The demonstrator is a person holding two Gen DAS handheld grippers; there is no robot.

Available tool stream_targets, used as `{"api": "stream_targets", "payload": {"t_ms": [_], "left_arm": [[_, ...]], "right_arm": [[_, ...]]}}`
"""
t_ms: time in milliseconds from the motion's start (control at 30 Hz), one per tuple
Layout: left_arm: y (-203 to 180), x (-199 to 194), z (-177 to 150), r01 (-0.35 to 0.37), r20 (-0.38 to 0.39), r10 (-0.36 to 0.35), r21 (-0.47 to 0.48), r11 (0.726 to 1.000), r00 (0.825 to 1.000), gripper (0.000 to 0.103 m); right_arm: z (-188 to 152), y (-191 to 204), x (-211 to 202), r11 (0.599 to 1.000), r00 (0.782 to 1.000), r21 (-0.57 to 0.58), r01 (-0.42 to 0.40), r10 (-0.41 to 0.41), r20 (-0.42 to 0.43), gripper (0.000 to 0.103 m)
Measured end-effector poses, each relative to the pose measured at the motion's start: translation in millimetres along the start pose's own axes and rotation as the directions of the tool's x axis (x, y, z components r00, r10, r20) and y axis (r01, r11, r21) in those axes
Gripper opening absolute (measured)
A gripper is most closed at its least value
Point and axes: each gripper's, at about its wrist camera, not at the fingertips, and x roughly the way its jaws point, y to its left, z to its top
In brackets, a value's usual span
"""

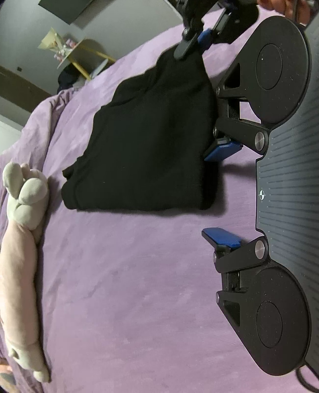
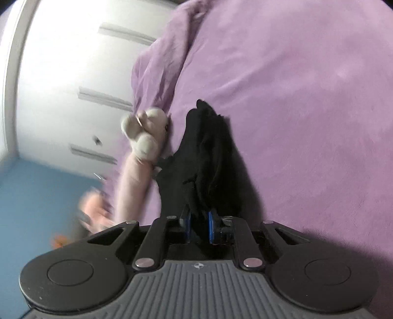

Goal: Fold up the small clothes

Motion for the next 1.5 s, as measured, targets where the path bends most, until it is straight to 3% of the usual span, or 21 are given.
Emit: {"api": "stream_targets", "payload": {"t_ms": [100,233,400,567,667,733,767,800,900,967,1067,1200,1433,1467,1500], "left_arm": [[0,3,3,-0.009,-0.003,0.009,-0.009,1.0,1.0,0.065],[3,3,7,0.002,-0.004,-0.002,-0.058,0.998,1.0,0.064],[9,3,14,0.033,-0.011,-0.035,-0.122,0.992,0.999,0.063],[20,3,24,0.068,0.01,-0.067,-0.202,0.977,0.998,0.06],[40,-13,35,-0.008,0.06,0.025,-0.277,0.961,0.998,0.058],[52,-31,44,-0.072,0.125,0.112,-0.291,0.954,0.986,0.058],[56,-38,48,-0.079,0.156,0.127,-0.285,0.955,0.98,0.06],[59,-42,52,-0.079,0.176,0.133,-0.287,0.955,0.975,0.061],[59,-37,65,-0.03,0.182,0.095,-0.328,0.944,0.979,0.062],[48,-23,73,-0.011,0.173,0.074,-0.339,0.941,0.982,0.062],[20,7,85,-0.022,0.163,0.068,-0.271,0.962,0.984,0.062],[-5,51,101,-0.039,0.146,0.07,-0.206,0.978,0.987,0.06],[-8,94,102,-0.154,0.202,0.174,-0.11,0.982,0.964,0.065],[-4,98,97,-0.159,0.218,0.177,-0.101,0.982,0.96,0.067],[-1,99,93,-0.146,0.239,0.165,-0.098,0.984,0.957,0.068]], "right_arm": [[1,-10,2,0.986,0.988,-0.069,0.151,-0.151,0.001,0.012],[-3,-8,3,0.976,0.984,-0.127,0.178,-0.177,0.018,0.012],[-10,10,10,0.921,0.964,-0.285,0.264,-0.262,0.049,0.012],[-12,16,4,0.882,0.95,-0.356,0.308,-0.302,0.075,0.018],[-11,26,-10,0.837,0.925,-0.392,0.381,-0.353,0.143,0.024],[-9,38,-21,0.779,0.888,-0.428,0.459,-0.388,0.247,0.026],[-6,43,-26,0.767,0.881,-0.436,0.47,-0.378,0.285,0.029],[-2,48,-27,0.777,0.889,-0.439,0.451,-0.349,0.295,0.029],[6,62,-3,0.815,0.943,-0.476,0.33,-0.262,0.206,0.029],[6,73,28,0.789,0.96,-0.547,0.281,-0.244,0.14,0.031],[8,87,73,0.726,0.952,-0.621,0.294,-0.28,0.123,0.031],[18,92,111,0.655,0.935,-0.675,0.34,-0.313,0.166,0.031],[37,78,132,0.599,0.916,-0.693,0.402,-0.275,0.293,0.029],[36,75,133,0.581,0.907,-0.697,0.421,-0.268,0.324,0.029],[37,71,140,0.559,0.884,-0.685,0.467,-0.286,0.369,0.036]]}}
